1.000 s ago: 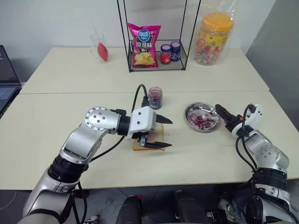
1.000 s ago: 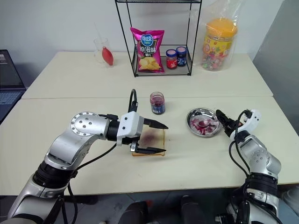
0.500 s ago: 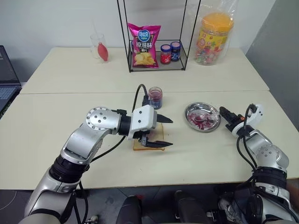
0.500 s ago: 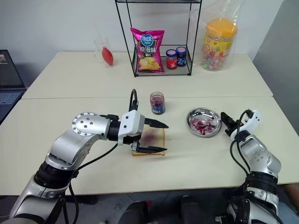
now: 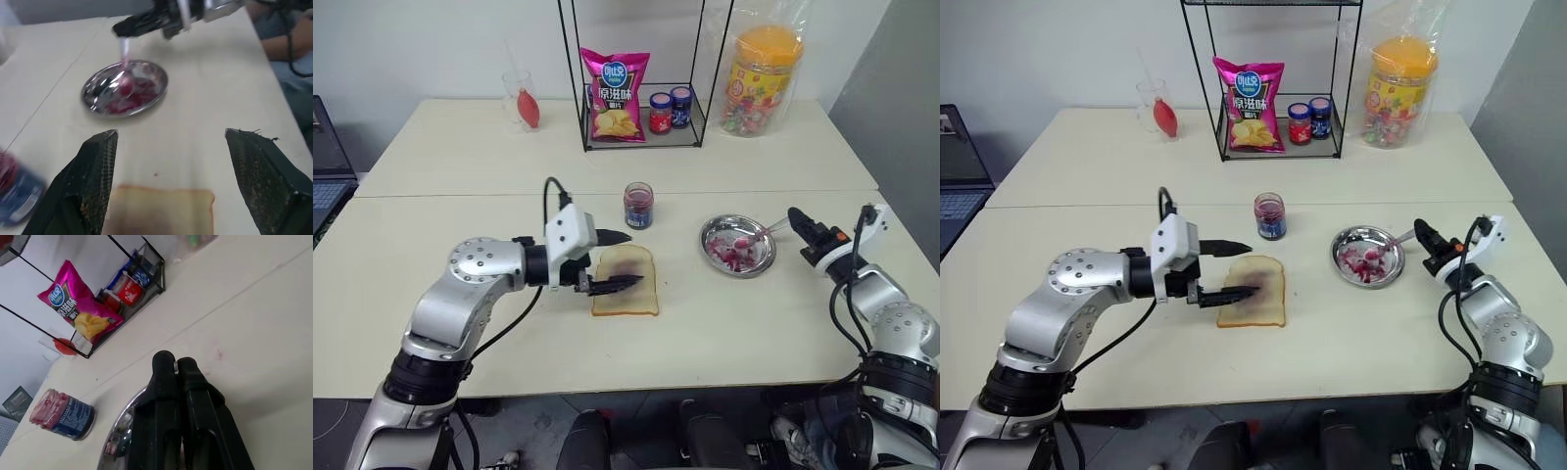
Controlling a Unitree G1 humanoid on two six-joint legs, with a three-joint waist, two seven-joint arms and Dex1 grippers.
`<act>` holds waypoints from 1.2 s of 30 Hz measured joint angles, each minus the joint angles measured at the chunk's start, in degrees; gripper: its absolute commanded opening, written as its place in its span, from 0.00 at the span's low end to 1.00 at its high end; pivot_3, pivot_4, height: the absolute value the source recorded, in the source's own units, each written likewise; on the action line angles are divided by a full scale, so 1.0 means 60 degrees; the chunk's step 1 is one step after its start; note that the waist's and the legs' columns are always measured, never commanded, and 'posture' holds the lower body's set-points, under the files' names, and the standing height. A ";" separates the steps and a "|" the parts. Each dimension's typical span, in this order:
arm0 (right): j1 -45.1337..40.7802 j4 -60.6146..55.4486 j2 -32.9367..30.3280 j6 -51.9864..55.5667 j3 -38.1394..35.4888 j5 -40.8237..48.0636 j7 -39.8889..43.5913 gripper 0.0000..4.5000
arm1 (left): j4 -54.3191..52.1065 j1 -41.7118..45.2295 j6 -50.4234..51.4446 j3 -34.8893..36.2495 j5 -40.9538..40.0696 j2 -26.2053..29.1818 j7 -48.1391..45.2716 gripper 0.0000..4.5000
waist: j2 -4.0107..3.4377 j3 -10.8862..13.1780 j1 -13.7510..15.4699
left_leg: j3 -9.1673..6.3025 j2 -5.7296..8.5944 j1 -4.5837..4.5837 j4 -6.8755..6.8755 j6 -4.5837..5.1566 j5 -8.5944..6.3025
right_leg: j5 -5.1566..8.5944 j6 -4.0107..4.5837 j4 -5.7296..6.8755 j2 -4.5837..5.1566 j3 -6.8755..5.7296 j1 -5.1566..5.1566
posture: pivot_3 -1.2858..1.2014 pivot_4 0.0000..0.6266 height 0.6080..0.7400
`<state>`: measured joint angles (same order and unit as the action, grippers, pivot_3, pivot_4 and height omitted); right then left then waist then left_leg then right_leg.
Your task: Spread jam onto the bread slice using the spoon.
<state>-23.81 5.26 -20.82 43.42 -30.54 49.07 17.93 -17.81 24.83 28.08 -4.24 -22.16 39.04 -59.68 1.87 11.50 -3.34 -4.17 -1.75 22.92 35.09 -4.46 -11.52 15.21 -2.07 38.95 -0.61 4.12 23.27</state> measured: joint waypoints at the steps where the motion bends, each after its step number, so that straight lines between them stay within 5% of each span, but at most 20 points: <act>1: 0.0032 -0.0122 -0.0033 0.0028 -0.0026 0.0019 -0.0033 0.01 | 0.0004 -0.0065 0.0047 0.0111 -0.0032 0.0001 0.0085 0.81 | 0.0000 0.0000 0.0002 | -0.0001 0.0000 0.0001 0.0000 0.0000 0.0000 | 0.0000 0.0000 0.0000 0.0000 -0.0001 0.0000 | 0.52 0.24 1.00; 9: -0.0210 -0.2026 -0.0316 0.0565 0.0134 0.0604 -0.0581 0.01 | 0.0498 -0.0589 0.0637 0.1862 -0.0378 -0.0402 0.1970 0.81 | -0.0013 0.0008 -0.0014 | 0.0001 -0.0004 0.0000 0.0001 0.0000 0.0000 | -0.0002 -0.0001 0.0002 -0.0002 0.0002 0.0003 | 0.52 0.24 1.00; 16: -0.3027 -0.2348 -0.0201 0.0815 0.1839 0.0453 -0.0877 0.01 | 0.0721 -0.1051 0.0703 0.2145 -0.0427 -0.0346 0.2380 0.81 | -0.0017 0.0011 -0.0049 | 0.0002 -0.0005 0.0006 -0.0002 0.0000 0.0000 | -0.0003 -0.0001 -0.0002 -0.0002 -0.0001 0.0010 | 0.52 0.24 1.00; 25: -0.5415 0.0729 0.0641 -0.1260 0.4238 -0.2318 -0.0113 0.01 | 0.0673 -0.1157 0.0693 0.2258 -0.0432 -0.0333 0.2670 0.81 | -0.0016 0.0011 0.0001 | 0.0005 -0.0005 0.0013 -0.0011 -0.0001 0.0000 | -0.0003 0.0000 -0.0010 0.0001 -0.0004 0.0021 | 0.52 0.24 1.00; 36: -0.5968 0.4000 0.1349 -0.3759 0.5454 -0.4613 0.1843 0.01 | 0.0244 -0.1314 0.0681 0.1845 -0.0366 -0.0325 0.2744 0.81 | -0.0017 0.0011 0.0009 | 0.0002 -0.0005 0.0017 -0.0019 -0.0001 0.0000 | -0.0004 0.0003 -0.0007 0.0003 -0.0006 0.0028 | 0.52 0.24 1.00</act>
<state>-59.62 29.26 -12.72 20.87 2.18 21.39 28.99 -16.34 16.94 32.17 6.83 -24.36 37.09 -43.21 1.77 11.57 -3.28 -4.16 -1.78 23.02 34.97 -4.47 -11.52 15.18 -2.05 38.91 -0.59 4.09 23.44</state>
